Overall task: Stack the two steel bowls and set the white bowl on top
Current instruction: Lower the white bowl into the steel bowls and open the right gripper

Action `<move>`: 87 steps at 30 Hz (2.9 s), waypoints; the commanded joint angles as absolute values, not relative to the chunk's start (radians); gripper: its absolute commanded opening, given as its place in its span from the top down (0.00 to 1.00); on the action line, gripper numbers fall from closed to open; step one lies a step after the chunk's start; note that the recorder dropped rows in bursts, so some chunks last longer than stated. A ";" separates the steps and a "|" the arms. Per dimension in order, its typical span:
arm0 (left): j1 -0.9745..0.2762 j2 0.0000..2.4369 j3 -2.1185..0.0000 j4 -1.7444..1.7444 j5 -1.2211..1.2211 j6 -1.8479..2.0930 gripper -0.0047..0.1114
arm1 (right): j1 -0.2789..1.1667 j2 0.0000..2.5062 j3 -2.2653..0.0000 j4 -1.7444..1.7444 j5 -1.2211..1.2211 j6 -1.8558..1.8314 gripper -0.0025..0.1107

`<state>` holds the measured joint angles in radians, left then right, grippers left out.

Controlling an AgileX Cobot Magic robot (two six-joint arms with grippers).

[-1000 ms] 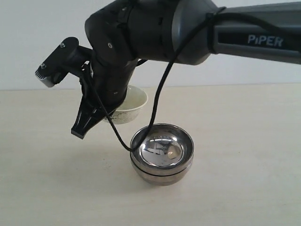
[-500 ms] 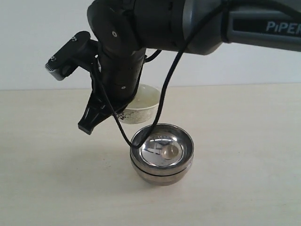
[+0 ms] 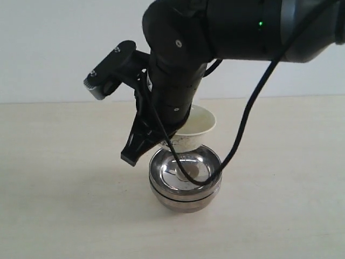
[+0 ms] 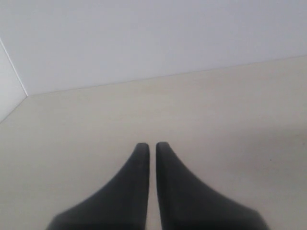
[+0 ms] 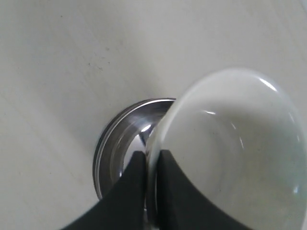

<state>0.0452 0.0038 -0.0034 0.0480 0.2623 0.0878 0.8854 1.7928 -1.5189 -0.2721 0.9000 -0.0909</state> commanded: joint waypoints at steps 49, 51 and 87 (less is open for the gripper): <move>0.048 0.000 0.000 0.041 0.255 0.078 0.93 | 0.881 1.779 -1.347 -0.360 0.719 0.051 0.62; 0.048 0.000 0.000 0.041 0.255 0.078 0.93 | 0.881 1.753 -1.347 -0.360 0.721 0.051 0.62; 0.048 0.000 0.000 0.041 0.255 0.078 0.93 | 0.881 1.425 -0.998 -0.638 0.480 0.530 0.98</move>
<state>0.0452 0.0038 -0.0034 0.0480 0.2623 0.0878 0.8854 1.4997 -1.0742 -0.5622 0.5521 0.4262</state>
